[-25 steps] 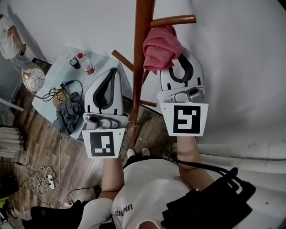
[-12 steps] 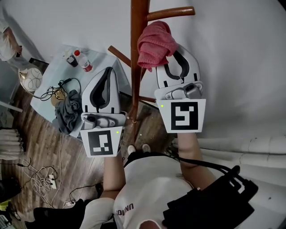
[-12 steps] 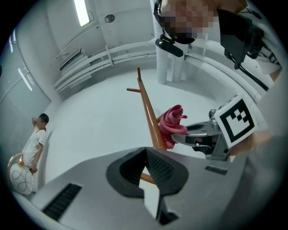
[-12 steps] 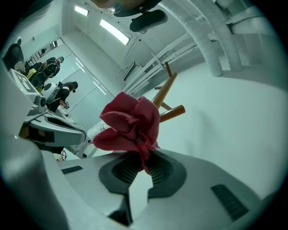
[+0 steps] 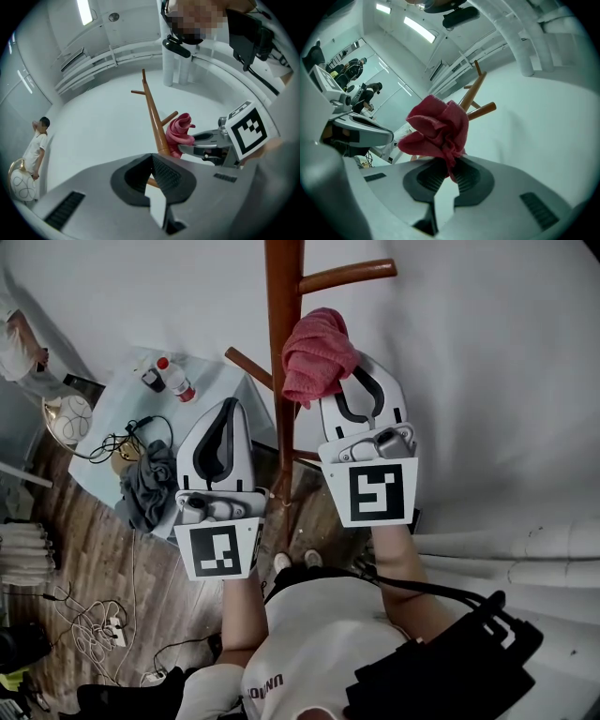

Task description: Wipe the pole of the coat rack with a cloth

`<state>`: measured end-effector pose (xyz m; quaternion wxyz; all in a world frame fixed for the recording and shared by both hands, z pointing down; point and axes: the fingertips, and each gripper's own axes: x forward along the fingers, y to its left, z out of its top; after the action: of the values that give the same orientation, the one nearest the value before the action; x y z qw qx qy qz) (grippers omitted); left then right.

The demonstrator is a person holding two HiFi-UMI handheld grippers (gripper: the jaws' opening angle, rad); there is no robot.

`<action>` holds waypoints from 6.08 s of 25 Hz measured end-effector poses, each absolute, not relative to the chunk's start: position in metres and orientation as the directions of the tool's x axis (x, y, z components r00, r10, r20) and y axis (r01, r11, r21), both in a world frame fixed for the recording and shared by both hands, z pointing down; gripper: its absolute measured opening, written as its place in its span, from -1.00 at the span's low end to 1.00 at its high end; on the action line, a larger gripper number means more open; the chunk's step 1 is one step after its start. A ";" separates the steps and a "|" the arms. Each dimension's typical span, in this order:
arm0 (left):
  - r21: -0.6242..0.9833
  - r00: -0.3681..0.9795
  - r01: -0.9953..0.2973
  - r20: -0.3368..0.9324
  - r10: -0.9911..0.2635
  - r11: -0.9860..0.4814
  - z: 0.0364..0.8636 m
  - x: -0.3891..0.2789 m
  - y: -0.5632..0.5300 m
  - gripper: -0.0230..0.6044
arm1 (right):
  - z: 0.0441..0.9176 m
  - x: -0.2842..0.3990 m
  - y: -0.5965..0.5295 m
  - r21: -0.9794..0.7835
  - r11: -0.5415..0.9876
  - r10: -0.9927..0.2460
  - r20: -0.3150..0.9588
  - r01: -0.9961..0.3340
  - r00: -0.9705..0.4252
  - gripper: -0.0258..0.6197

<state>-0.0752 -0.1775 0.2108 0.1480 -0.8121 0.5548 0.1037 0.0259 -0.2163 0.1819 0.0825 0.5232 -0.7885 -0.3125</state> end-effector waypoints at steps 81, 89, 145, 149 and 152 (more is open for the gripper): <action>-0.015 0.364 -0.930 -0.186 -0.912 -0.368 0.290 -0.077 -0.178 -0.89 | 0.384 0.026 -0.189 0.583 0.477 -0.878 0.286 -0.658 -0.383 -0.77; -0.009 0.362 -0.931 -0.171 -0.916 -0.366 0.300 -0.077 -0.178 -0.89 | 0.392 0.028 -0.192 0.609 0.490 -0.872 0.330 -0.624 -0.362 -0.77; -0.024 0.411 -0.911 -0.148 -0.900 -0.412 0.306 -0.048 -0.174 -0.88 | 0.409 0.092 -0.169 0.625 0.589 -0.795 0.563 -0.512 -0.226 -0.77; -0.036 0.413 -0.910 -0.149 -0.898 -0.413 0.303 -0.046 -0.175 -0.89 | 0.401 0.104 -0.173 0.635 0.563 -0.811 0.548 -0.529 -0.206 -0.77; -0.045 0.412 -0.911 -0.150 -0.899 -0.410 0.302 -0.047 -0.175 -0.89 | 0.389 0.111 -0.179 0.646 0.526 -0.836 0.513 -0.553 -0.195 -0.77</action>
<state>-0.0469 -0.1748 0.3022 0.0596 -0.8380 0.5401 0.0509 0.1105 -0.1792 0.3888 0.4375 0.4592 -0.7560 -0.1616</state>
